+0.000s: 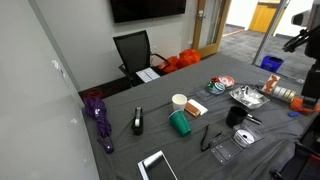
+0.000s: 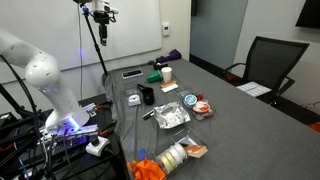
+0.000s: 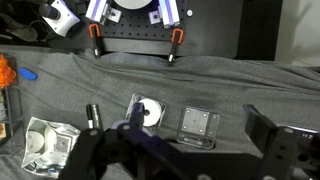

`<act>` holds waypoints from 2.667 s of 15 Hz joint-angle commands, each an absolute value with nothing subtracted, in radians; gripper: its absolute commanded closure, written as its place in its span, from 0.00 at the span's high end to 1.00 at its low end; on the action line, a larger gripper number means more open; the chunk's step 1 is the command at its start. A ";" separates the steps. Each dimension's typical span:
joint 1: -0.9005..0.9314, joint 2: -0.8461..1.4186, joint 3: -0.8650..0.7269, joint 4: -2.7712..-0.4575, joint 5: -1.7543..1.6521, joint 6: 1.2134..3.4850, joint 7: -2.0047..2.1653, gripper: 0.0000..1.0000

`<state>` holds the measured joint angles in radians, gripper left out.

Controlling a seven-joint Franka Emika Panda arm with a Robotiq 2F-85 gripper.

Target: Put the blue marker in the black mug.

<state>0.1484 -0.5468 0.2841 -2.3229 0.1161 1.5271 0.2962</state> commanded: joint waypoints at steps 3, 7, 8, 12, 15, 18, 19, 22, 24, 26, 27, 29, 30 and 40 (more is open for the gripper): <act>0.155 -0.545 0.279 -2.321 0.114 1.526 0.299 1.00; 0.155 -0.545 0.279 -2.321 0.114 1.526 0.299 1.00; 0.155 -0.545 0.279 -2.321 0.114 1.526 0.299 1.00; 0.155 -0.545 0.279 -2.321 0.114 1.526 0.299 1.00; 0.155 -0.545 0.279 -2.321 0.114 1.526 0.299 1.00; 0.155 -0.545 0.279 -2.321 0.114 1.526 0.299 1.00; 0.155 -0.545 0.279 -2.321 0.114 1.526 0.299 1.00; 0.152 -0.596 0.238 -2.351 0.118 1.541 0.250 1.00; 0.153 -0.563 0.244 -2.412 0.137 1.673 0.247 1.00; 0.146 -0.578 0.223 -2.458 0.129 1.762 0.226 1.00; 0.144 -0.576 0.212 -2.486 0.131 1.816 0.215 1.00; 0.141 -0.569 0.182 -2.546 0.136 1.930 0.182 1.00; 0.138 -0.564 0.164 -2.574 0.136 1.989 0.161 1.00; 0.079 -0.530 -0.021 -2.675 0.083 2.115 -0.081 1.00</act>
